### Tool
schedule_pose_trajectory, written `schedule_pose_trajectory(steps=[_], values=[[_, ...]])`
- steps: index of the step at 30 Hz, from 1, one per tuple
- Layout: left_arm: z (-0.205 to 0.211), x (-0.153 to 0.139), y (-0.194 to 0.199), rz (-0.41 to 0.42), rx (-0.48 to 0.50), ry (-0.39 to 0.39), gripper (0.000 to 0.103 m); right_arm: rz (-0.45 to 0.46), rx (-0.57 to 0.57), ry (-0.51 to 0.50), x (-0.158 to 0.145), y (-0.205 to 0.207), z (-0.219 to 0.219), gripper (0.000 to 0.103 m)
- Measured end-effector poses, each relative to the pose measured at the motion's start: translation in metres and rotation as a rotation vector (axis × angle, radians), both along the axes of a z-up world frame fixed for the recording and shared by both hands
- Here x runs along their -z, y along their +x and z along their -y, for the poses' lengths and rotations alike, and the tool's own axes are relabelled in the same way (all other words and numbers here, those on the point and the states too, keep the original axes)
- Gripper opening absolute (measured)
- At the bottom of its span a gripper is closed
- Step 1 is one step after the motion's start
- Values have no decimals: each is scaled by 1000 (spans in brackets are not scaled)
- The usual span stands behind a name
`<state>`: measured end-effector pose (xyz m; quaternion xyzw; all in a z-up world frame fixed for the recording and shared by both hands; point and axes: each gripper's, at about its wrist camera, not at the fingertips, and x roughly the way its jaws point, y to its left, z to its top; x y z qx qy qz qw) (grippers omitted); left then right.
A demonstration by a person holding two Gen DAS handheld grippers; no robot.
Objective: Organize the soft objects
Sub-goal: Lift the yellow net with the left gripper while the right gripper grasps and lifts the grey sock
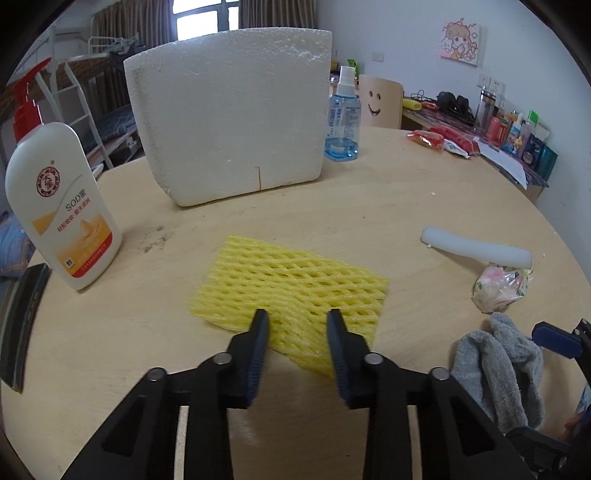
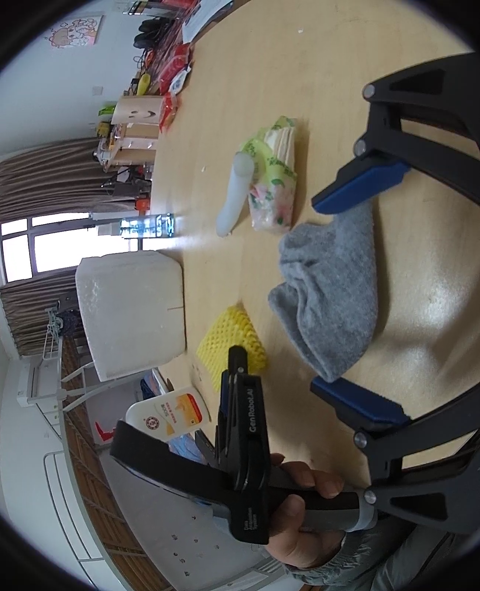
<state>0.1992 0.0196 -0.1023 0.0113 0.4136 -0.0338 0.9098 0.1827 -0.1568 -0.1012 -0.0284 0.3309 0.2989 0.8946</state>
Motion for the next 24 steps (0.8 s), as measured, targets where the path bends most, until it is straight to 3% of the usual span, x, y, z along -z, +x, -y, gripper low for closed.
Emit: schedule_pose_trajectory(steps=[5, 14, 16, 18, 24], values=[[-3, -1, -1, 8, 8, 1, 9, 4, 12, -15, -1, 0, -1, 92], [-1, -13, -17, 79, 46, -9, 9, -5, 28, -48, -2, -1, -6, 91], [-5, -16, -21, 93, 45, -17, 9, -6, 24, -49, -3, -1, -7, 87], [-7, -18, -25, 105, 44, -25, 9, -18, 22, -53, -3, 0, -10, 73], [-9, -18, -33, 115, 57, -41, 9, -46, 30, -112, 5, 1, -18, 58]])
